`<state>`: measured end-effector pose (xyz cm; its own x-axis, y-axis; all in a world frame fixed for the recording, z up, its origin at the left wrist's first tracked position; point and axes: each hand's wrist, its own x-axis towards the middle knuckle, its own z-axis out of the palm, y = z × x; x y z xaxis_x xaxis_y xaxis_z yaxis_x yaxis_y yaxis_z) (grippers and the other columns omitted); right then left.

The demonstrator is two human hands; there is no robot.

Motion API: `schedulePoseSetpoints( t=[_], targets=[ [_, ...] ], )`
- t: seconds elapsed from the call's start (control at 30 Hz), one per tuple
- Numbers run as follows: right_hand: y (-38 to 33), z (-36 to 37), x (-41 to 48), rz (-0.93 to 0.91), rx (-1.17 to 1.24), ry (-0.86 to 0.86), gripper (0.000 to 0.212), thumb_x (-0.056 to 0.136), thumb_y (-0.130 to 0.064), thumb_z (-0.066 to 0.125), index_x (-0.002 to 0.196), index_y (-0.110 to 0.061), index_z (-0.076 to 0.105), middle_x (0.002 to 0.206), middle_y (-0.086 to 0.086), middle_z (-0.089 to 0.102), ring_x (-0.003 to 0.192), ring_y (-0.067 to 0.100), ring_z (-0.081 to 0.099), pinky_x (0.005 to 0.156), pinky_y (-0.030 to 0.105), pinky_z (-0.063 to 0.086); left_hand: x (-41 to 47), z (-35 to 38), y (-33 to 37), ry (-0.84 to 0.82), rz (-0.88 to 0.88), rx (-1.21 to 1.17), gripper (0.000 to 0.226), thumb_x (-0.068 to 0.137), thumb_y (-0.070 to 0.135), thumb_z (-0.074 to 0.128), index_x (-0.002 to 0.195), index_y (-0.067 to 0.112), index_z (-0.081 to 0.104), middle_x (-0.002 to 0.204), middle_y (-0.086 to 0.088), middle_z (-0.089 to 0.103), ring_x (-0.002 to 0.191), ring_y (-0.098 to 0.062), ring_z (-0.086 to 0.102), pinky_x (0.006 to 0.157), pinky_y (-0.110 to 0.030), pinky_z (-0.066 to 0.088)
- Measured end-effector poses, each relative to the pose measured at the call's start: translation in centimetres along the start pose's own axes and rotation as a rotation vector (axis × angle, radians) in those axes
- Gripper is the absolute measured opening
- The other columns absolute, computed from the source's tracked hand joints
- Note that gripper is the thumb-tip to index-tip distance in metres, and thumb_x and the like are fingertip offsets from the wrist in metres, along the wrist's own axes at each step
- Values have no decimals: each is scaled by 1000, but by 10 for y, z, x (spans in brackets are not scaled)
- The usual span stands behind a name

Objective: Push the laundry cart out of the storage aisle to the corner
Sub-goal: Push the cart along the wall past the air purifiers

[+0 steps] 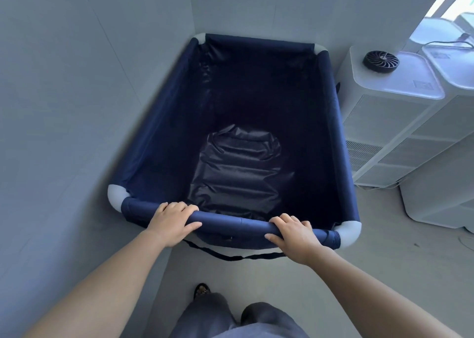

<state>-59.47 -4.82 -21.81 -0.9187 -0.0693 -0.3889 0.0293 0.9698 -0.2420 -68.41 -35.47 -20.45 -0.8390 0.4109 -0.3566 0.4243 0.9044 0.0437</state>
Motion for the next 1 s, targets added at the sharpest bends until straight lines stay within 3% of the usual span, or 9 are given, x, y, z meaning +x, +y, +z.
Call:
schedulePoseSetpoints(
  t=[0.23, 0.43, 0.73, 0.87, 1.0],
  targets=[
    [-16, 7, 1, 87, 31, 93, 46, 94, -60, 22, 120, -33, 49, 111, -7, 51, 101, 16, 47, 86, 37, 32, 5, -1, -12, -39, 28, -73, 37, 99, 47, 24, 127, 35, 45, 123, 9, 52, 117, -15, 46, 105, -35, 28],
    [-26, 15, 0, 163, 11, 196, 43, 96, -54, 19, 105, -32, 54, 92, -11, 45, 92, 16, 48, 82, 36, 29, 17, -2, -19, -21, 103, -46, 38, 99, 44, 24, 101, 25, 57, 100, 6, 57, 98, -18, 53, 87, -35, 41],
    [-33, 21, 2, 247, -42, 282, 38, 98, -46, 23, 93, -31, 57, 88, -8, 51, 86, 18, 50, 80, 36, 31, 29, 0, -22, -24, 162, -134, 42, 98, 47, 22, 64, 28, 36, 71, 10, 44, 68, -10, 45, 58, -29, 32],
    [-33, 18, 7, 261, -71, 247, 41, 97, -49, 19, 92, -31, 56, 88, -8, 52, 86, 18, 50, 79, 36, 32, 35, 2, -21, -9, 153, -133, 42, 98, 49, 20, 69, 25, 41, 74, 9, 45, 72, -12, 47, 58, -28, 30],
    [-32, 20, 7, 261, -87, 268, 41, 97, -49, 21, 88, -30, 56, 85, -8, 51, 83, 19, 51, 75, 36, 30, 38, 5, -22, -2, 148, -147, 43, 97, 49, 22, 61, 28, 33, 70, 10, 44, 69, -11, 45, 57, -28, 28]
  ],
)
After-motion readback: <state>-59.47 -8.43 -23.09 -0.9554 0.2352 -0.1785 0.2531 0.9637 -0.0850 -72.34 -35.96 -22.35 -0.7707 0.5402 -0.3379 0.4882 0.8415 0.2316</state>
